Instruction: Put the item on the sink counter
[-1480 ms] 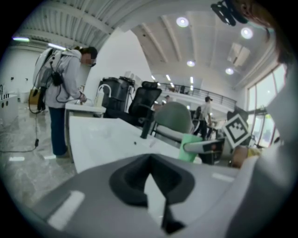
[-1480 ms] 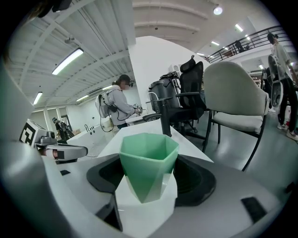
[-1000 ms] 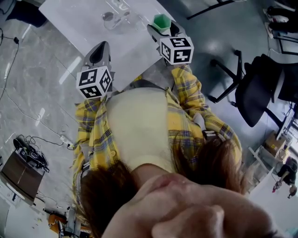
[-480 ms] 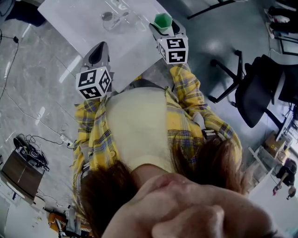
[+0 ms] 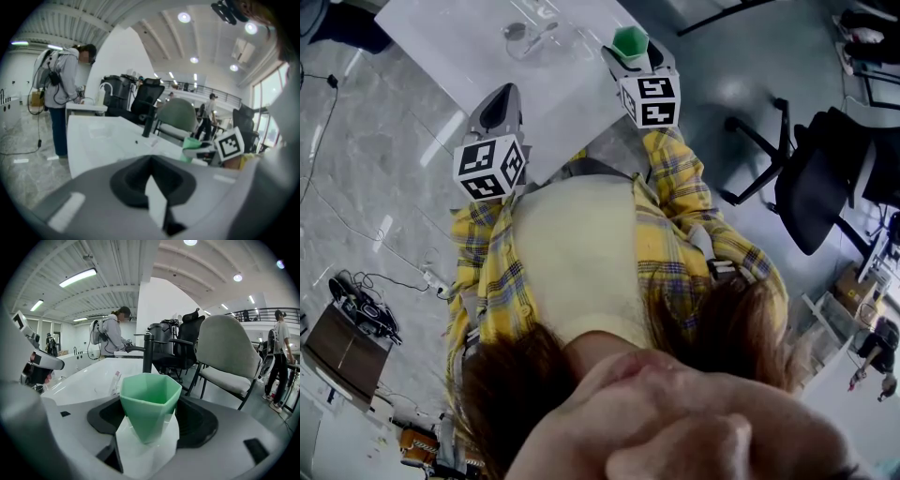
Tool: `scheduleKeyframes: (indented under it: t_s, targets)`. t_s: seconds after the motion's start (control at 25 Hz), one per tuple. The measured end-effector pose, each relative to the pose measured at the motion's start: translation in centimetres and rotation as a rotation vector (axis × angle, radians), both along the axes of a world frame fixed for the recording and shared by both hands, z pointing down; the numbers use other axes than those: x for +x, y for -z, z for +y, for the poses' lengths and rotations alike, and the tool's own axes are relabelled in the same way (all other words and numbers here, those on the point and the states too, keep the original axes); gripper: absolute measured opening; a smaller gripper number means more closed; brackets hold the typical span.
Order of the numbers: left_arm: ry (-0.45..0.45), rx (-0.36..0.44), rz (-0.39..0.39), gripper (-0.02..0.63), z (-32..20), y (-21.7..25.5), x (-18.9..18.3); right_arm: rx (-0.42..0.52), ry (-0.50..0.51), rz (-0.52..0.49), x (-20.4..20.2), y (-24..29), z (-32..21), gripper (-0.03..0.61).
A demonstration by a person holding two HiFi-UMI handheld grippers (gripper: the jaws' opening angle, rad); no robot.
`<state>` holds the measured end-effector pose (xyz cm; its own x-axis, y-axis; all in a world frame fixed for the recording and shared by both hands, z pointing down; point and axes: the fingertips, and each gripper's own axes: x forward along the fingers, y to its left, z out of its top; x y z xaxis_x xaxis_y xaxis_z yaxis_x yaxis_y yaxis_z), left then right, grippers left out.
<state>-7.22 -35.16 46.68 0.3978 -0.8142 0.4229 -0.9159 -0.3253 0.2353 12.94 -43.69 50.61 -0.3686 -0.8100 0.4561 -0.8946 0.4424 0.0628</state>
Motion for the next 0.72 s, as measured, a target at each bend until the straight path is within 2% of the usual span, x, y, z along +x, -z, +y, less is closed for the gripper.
scheduleKeyframes:
  t_s: [0.24, 0.72]
  targets:
    - [-0.016, 0.009, 0.001, -0.005, 0.3, 0.3, 0.3, -0.018, -0.005, -0.001, 0.0, -0.1, 0.3, 0.327]
    - [-0.024, 0.032, 0.003, -0.005, 1.5, 1.0, -0.2, 0.011, -0.057, -0.004, 0.5, 1.4, 1.5, 0.327]
